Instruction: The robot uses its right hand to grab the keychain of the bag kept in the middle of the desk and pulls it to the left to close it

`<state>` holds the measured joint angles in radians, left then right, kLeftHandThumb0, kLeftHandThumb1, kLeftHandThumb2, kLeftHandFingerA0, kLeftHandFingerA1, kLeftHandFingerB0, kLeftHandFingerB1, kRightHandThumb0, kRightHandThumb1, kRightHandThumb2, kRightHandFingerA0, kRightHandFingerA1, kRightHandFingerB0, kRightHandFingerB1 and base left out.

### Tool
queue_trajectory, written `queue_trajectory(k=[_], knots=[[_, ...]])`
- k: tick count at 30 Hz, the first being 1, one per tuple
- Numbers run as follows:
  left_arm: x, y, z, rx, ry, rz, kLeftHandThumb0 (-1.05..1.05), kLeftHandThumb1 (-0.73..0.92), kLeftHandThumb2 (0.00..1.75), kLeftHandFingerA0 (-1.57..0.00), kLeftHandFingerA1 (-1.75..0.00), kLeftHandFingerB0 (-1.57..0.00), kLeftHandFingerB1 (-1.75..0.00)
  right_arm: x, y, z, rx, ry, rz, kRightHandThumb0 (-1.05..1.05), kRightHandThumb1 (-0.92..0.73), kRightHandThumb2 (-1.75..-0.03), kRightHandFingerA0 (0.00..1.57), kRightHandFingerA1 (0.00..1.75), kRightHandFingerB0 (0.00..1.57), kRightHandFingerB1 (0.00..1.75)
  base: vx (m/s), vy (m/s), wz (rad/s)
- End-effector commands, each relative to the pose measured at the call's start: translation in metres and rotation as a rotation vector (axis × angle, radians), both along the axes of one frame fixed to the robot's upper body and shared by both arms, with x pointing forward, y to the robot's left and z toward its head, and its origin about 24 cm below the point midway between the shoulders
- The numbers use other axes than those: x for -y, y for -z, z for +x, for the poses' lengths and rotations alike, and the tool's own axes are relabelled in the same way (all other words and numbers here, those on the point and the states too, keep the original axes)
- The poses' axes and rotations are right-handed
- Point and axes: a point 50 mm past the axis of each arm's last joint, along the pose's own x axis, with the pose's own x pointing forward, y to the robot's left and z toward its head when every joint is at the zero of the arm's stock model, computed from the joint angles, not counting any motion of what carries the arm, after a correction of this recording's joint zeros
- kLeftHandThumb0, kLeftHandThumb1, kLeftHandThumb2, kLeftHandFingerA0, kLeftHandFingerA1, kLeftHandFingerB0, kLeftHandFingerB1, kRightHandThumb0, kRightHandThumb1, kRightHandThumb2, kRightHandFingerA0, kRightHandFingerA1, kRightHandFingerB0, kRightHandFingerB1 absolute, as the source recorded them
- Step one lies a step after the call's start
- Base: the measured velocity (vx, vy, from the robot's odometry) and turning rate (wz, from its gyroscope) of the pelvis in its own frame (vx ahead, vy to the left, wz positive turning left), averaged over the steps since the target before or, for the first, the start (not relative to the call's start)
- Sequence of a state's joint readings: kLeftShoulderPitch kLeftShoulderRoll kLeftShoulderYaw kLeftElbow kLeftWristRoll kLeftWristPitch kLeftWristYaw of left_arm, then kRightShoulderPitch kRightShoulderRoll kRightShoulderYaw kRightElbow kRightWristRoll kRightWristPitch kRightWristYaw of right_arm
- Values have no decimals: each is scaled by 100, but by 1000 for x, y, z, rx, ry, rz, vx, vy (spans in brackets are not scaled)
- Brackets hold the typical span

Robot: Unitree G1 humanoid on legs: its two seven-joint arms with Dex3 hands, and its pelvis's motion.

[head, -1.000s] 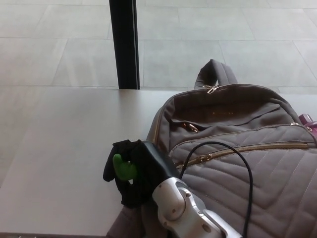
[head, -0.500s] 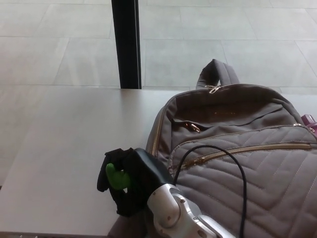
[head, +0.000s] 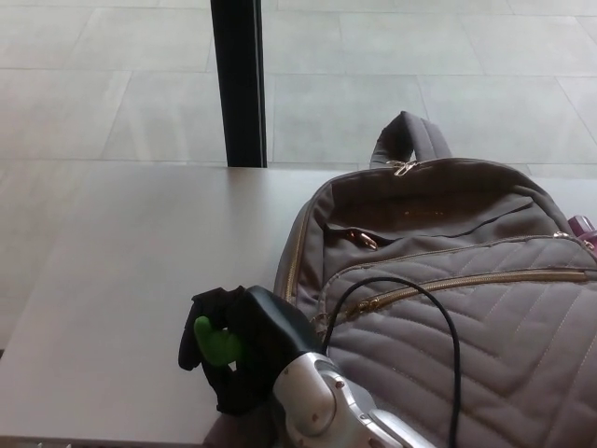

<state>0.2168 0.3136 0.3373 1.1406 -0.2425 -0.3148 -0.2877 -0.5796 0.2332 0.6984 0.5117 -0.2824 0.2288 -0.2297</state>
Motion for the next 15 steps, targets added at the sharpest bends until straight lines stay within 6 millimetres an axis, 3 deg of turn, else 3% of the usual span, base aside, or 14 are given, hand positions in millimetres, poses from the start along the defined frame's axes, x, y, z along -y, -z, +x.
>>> queue_trajectory(k=[1, 15], knots=[[-12, -8, -2, -21, 25, 60, -62, 92, 68, -79, -61, -61, -48, -108, -31, -60, -240, -169, 246, -48, -36, -147, 102, 175, 96, 167, 0, 0, 0], [-15, -9, -6, -44, 27, 73, -62, 92, 68, -79, -61, -61, -48, -106, -26, -60, -262, -162, 260, -48, -36, -147, 102, 175, 96, 167, -12, -3, 0]])
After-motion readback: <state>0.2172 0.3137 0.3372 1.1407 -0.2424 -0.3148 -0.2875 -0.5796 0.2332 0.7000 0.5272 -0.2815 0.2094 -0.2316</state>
